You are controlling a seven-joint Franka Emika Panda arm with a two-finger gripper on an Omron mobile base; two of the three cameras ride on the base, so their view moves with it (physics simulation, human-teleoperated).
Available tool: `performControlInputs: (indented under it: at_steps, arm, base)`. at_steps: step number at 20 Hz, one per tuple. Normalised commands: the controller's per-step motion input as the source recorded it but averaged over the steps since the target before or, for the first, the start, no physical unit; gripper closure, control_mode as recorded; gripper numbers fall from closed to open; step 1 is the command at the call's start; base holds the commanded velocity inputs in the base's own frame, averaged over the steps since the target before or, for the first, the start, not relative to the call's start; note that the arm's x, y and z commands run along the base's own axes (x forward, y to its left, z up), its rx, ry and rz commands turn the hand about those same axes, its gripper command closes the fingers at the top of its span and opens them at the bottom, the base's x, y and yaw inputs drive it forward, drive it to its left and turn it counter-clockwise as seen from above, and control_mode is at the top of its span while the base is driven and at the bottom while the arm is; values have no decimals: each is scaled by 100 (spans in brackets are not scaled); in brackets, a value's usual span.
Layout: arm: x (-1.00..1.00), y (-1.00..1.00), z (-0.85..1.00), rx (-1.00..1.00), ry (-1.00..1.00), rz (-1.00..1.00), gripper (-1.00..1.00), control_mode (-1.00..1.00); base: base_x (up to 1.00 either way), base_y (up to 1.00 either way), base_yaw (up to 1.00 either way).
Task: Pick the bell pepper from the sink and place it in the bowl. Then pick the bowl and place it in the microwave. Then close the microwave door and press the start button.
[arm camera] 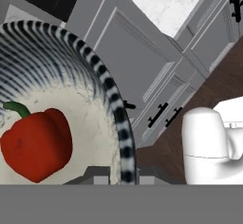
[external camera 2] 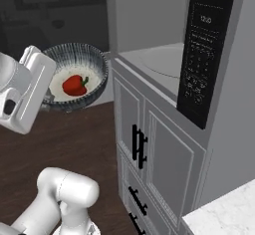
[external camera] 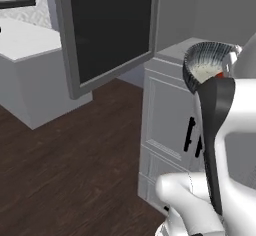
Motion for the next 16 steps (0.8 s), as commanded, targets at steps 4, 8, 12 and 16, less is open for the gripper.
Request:
performControlInputs:
  at_steps: [4,8,12,16]
  arm:
    - [0,0,0,0,0,0,100,100]
    - [0,0,0,0,0,0,100,100]
    - [0,0,0,0,0,0,100,100]
    - [0,0,0,0,0,0,100,100]
  base:
    - [38,3,-20]
    - [12,-22,-10]
    - [4,-37,-16]
    - [15,-27,-22]
